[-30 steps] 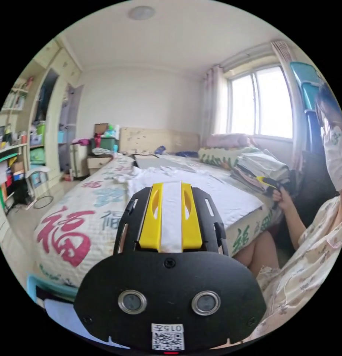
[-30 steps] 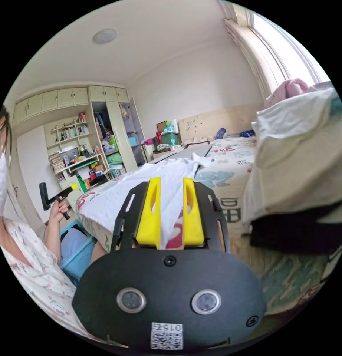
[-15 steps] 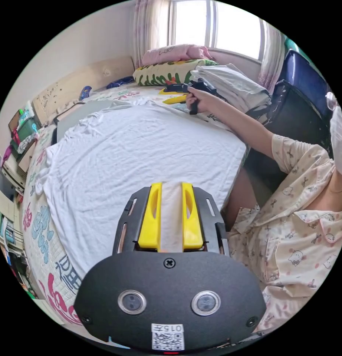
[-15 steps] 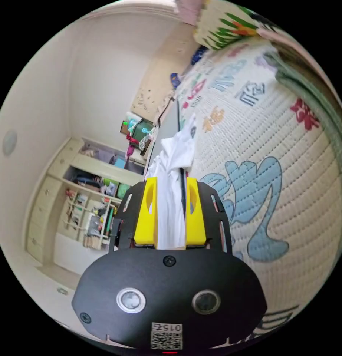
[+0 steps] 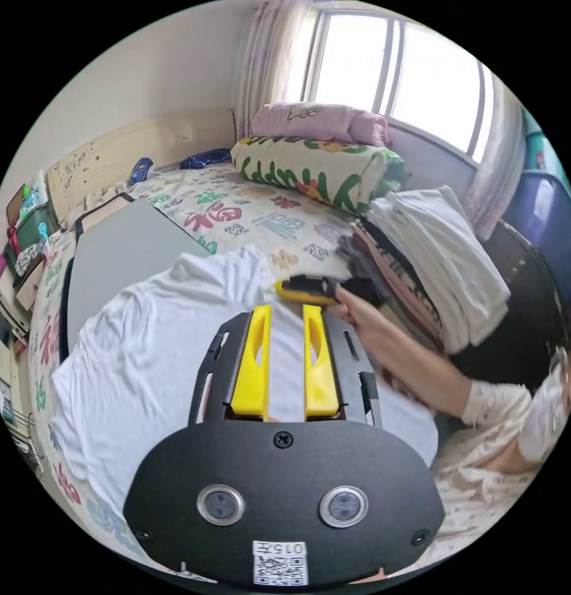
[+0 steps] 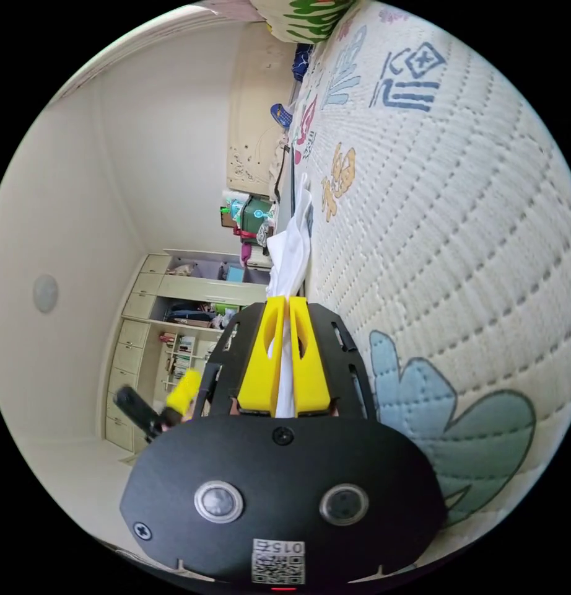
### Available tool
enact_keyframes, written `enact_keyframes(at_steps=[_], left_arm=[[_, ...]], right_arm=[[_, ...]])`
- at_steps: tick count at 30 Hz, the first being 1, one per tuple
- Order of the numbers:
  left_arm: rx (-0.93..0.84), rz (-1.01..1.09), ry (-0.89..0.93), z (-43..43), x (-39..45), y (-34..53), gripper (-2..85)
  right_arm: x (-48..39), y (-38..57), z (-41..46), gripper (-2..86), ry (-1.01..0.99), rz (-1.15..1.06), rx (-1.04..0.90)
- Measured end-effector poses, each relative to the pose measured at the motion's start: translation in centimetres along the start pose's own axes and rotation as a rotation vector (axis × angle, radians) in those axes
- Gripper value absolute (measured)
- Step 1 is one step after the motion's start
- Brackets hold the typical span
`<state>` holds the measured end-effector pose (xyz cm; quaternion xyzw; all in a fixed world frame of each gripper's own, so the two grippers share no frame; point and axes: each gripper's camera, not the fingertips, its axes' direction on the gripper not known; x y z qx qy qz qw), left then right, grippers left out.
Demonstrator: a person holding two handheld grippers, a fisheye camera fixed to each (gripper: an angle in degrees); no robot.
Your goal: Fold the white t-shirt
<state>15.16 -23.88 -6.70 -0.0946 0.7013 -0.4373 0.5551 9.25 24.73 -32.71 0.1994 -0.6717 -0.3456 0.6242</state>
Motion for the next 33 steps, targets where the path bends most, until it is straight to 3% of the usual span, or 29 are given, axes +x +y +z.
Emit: enact_keyframes(at_steps=[5,11,16,18,24,29,33], left_arm=[[-0.138,-0.118,-0.052,14.1,-1.9,-12.3,8.5],[-0.274,-0.201,-0.235,23.6,-3.9,-16.5,9.3],[-0.294,-0.208,-0.280,26.9,-3.9,-16.2,6.6],[-0.253,-0.205,-0.286,26.1,-3.6,-15.9,4.1],[0.107,-0.292,-0.226,15.0,-6.2,-11.4,0.0],[0.234,-0.310,-0.224,5.2,-9.1,-1.3,-0.2],[0.226,-0.323,-0.230,1.8,-10.2,6.5,-0.1]], right_arm=[[-1.2,0.1,-0.3,0.4,-0.037,0.008,0.005],[-2.1,1.2,0.7,0.3,-0.025,0.014,0.017],[-2.0,3.1,2.1,0.3,-0.011,0.018,0.025],[-1.9,4.0,2.7,0.3,-0.005,0.014,0.022],[-3.2,8.3,3.7,0.2,0.107,-0.139,0.081],[-8.3,15.0,8.7,0.3,0.201,-0.563,-0.055],[-10.5,21.4,13.4,0.6,0.251,-0.829,-0.236]])
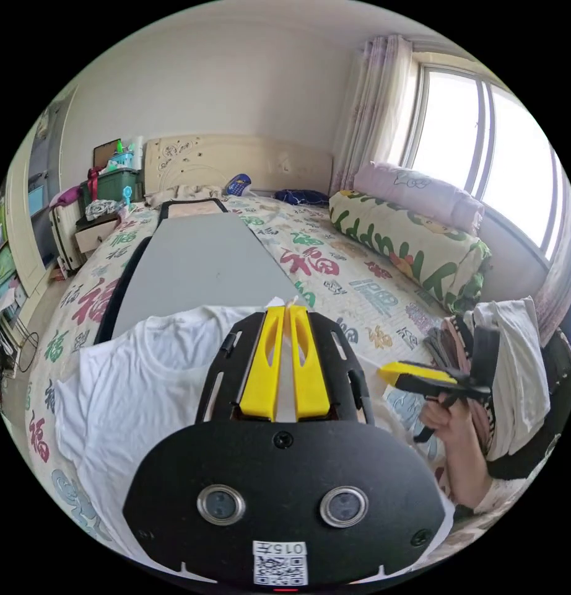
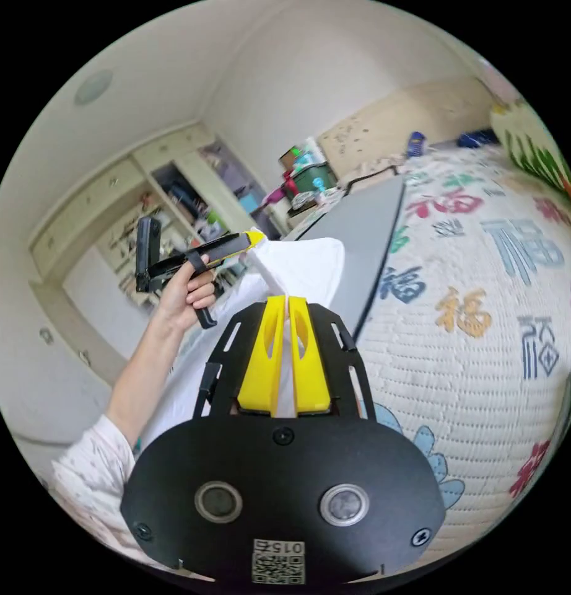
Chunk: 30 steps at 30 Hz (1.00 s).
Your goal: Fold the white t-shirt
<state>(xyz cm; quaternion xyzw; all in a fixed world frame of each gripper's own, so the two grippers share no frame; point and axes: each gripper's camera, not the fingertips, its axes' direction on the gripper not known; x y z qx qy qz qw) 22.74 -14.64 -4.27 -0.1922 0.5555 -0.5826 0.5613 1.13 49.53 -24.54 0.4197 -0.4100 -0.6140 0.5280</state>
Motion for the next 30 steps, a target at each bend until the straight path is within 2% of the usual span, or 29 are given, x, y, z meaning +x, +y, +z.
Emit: enact_keyframes(at_steps=[5,9,11,14,17,22,30], left_arm=[[-0.063,0.021,-0.050,-2.7,-2.6,6.8,1.8],[0.059,0.062,-0.094,-5.9,-1.7,9.9,3.8],[0.101,0.177,-0.001,-6.3,0.5,11.6,4.4],[-0.064,0.341,0.169,-4.3,4.3,12.2,5.6],[-0.152,0.434,0.270,-2.9,7.7,13.2,7.2],[-0.260,0.522,0.163,-1.5,11.4,14.5,8.2],[-0.317,0.568,0.127,-1.6,15.4,15.0,3.6]], right_arm=[[-3.9,5.0,5.7,2.4,-0.055,-0.150,-0.152],[-3.3,8.4,5.1,4.7,0.015,-0.130,-0.046],[-4.1,10.5,6.3,5.4,0.104,-0.188,-0.053],[-5.9,12.8,10.4,7.2,0.198,-0.286,-0.154],[-7.0,15.1,15.1,9.0,0.298,-0.348,-0.250],[-6.5,18.2,20.2,6.4,0.409,-0.355,-0.323],[-2.3,21.6,22.1,2.6,0.351,-0.289,-0.307]])
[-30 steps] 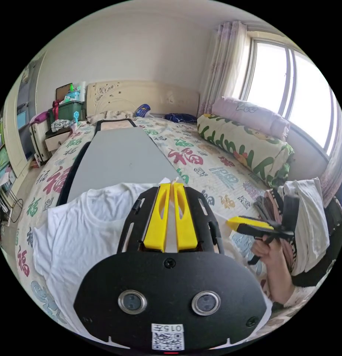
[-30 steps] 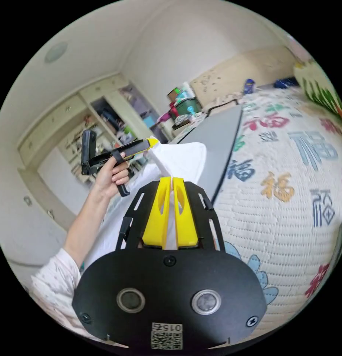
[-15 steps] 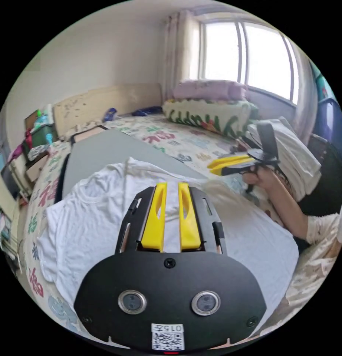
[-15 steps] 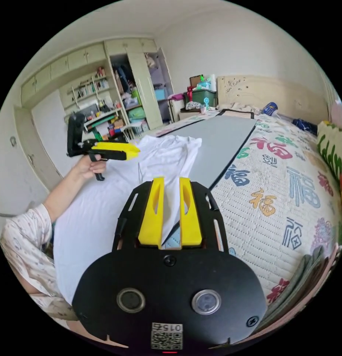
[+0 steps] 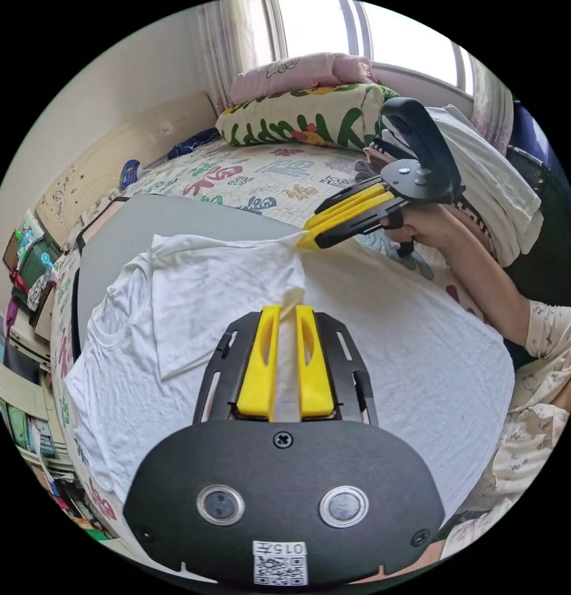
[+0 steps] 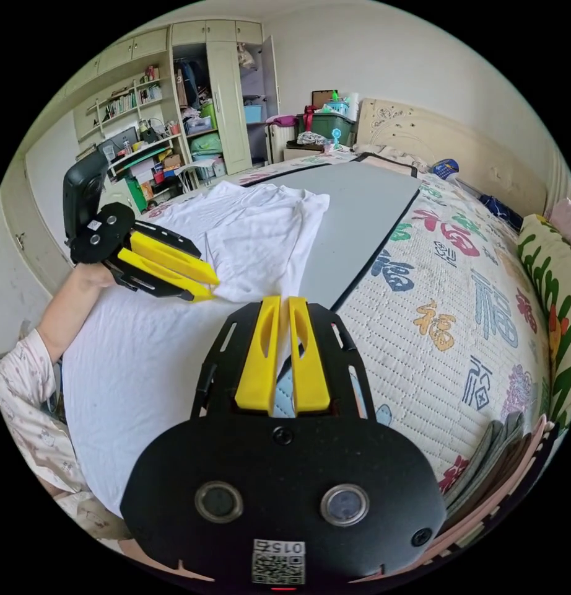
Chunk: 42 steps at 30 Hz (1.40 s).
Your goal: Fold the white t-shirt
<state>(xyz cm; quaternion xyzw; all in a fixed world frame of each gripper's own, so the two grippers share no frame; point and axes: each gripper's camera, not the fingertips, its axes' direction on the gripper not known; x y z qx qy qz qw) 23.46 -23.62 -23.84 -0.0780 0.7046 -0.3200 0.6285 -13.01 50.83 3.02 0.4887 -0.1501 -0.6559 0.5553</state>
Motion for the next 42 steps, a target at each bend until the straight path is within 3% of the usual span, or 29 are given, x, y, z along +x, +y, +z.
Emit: enact_keyframes(at_steps=[6,9,11,16,19,24,31,42], left_arm=[[0.020,0.010,0.059,-2.1,1.7,-1.9,1.6],[0.166,-0.094,0.126,-5.6,0.1,-2.0,2.5],[0.244,-0.262,0.071,-7.8,-1.9,-1.3,3.8],[0.097,-0.439,-0.125,-7.3,-3.3,-1.8,7.3],[0.050,-0.474,-0.137,-7.0,-2.7,-3.3,7.7],[-0.010,-0.484,-0.135,-7.9,-0.9,-6.7,6.4],[0.041,-0.467,-0.114,-12.0,2.4,-11.0,-0.2],[-0.026,-0.449,-0.084,-17.9,5.8,-17.9,0.3]], right_arm=[[2.6,2.9,2.3,4.5,0.008,0.058,-0.004],[3.0,4.5,2.0,7.1,0.032,0.044,0.085],[1.8,5.5,1.8,7.7,0.000,-0.031,0.172],[-1.0,6.3,4.1,9.3,0.021,-0.154,0.169],[-1.8,6.4,7.5,9.7,-0.036,-0.212,0.092],[-0.4,7.1,13.7,8.3,0.068,-0.219,-0.087],[4.5,9.2,13.7,1.1,0.037,-0.227,-0.051],[11.6,11.4,15.0,4.1,-0.028,-0.264,-0.107]])
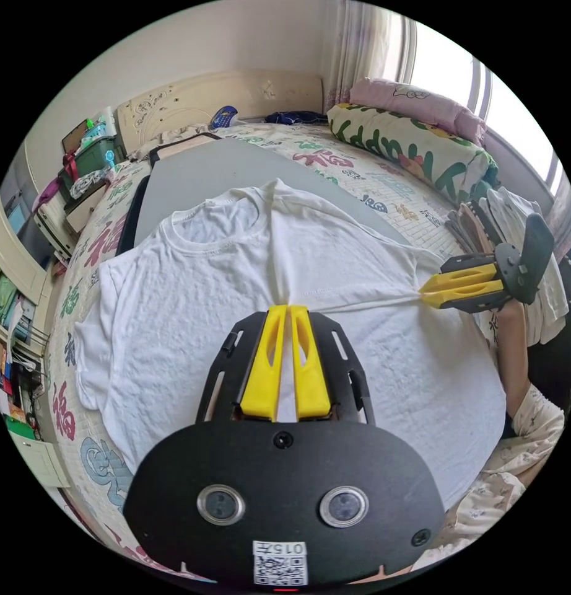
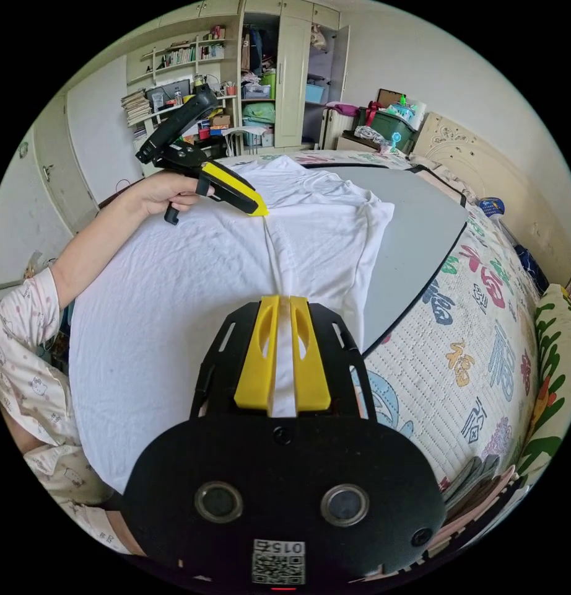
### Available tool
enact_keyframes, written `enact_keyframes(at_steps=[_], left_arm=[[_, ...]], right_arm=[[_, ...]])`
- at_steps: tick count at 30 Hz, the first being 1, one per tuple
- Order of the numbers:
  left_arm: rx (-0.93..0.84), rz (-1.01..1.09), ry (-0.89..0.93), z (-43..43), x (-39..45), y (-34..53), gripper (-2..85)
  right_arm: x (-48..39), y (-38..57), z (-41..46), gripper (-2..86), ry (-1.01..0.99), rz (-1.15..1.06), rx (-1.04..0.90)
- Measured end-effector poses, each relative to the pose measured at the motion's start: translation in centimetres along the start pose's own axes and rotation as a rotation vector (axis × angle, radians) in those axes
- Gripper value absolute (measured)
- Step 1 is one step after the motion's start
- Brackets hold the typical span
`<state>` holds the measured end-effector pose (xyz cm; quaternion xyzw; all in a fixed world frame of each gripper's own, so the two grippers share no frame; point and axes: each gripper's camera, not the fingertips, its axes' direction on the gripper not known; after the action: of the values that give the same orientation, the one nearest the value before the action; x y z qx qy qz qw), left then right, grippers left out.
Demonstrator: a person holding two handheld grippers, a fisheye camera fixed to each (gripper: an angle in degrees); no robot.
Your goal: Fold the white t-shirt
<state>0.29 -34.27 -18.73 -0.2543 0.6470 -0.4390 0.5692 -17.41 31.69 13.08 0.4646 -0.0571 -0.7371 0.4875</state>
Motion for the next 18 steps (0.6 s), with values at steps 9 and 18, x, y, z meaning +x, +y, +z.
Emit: enact_keyframes(at_steps=[9,18], left_arm=[[0.131,-0.130,-0.036,-10.2,1.4,-3.4,2.0],[0.432,-0.520,0.067,-28.0,-9.2,-2.3,6.0]], right_arm=[[8.1,3.6,-0.2,2.4,0.086,0.251,0.150],[12.1,4.9,1.9,4.2,0.117,0.256,0.064]])
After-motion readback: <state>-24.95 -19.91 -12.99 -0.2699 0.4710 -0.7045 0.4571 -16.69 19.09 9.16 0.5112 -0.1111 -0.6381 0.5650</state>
